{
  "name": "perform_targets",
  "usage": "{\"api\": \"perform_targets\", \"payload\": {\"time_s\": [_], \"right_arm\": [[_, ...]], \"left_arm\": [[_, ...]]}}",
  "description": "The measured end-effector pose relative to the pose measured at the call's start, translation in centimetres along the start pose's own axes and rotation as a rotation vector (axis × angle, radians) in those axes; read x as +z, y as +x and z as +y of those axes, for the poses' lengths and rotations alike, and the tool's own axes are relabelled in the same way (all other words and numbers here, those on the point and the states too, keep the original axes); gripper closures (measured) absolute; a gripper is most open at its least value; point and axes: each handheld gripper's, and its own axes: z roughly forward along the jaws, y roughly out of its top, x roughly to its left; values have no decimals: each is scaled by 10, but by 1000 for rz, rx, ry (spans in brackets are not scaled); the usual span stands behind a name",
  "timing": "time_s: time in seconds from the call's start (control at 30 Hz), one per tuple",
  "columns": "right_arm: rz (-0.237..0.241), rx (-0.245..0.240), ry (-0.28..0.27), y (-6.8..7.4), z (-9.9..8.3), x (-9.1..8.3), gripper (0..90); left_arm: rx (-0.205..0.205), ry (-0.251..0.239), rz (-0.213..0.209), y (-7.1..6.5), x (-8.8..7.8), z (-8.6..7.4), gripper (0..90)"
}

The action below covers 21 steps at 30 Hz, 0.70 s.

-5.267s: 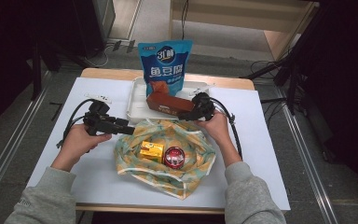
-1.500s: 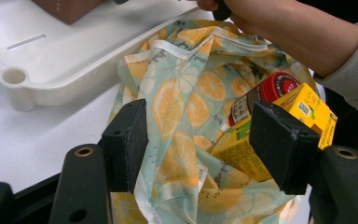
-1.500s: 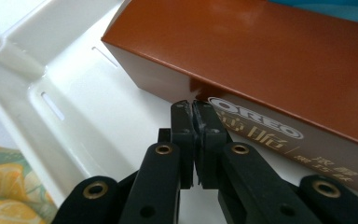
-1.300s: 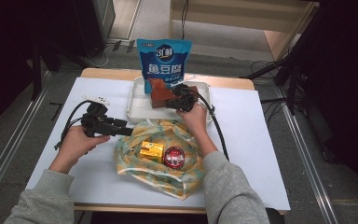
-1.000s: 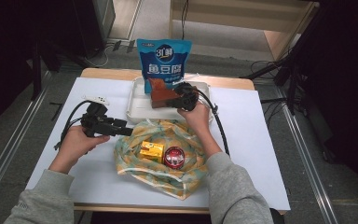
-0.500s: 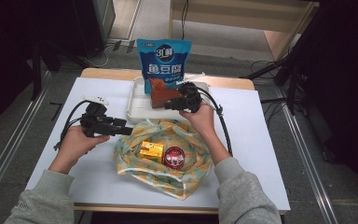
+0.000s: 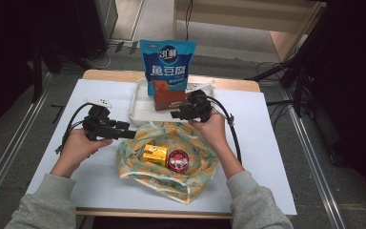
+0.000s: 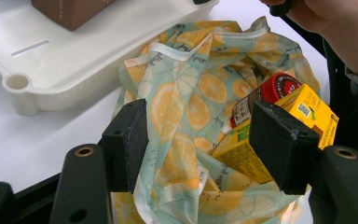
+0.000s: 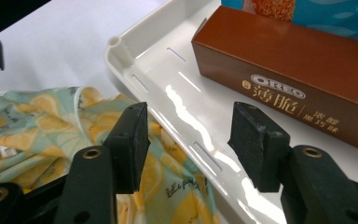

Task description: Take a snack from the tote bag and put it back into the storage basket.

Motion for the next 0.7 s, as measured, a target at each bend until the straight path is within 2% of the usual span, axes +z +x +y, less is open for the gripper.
{"api": "perform_targets", "payload": {"time_s": [0.3, 0.53, 0.7], "right_arm": [[-13, -15, -7, 6, -11, -13, 465], [-38, -29, -3, 7, -20, -16, 462], [-21, -20, -8, 8, -27, -18, 461]], "left_arm": [[19, -5, -5, -5, 2, 1, 379], [29, 2, -3, -7, 4, 1, 380], [37, 4, -5, -10, 4, 1, 382]]}}
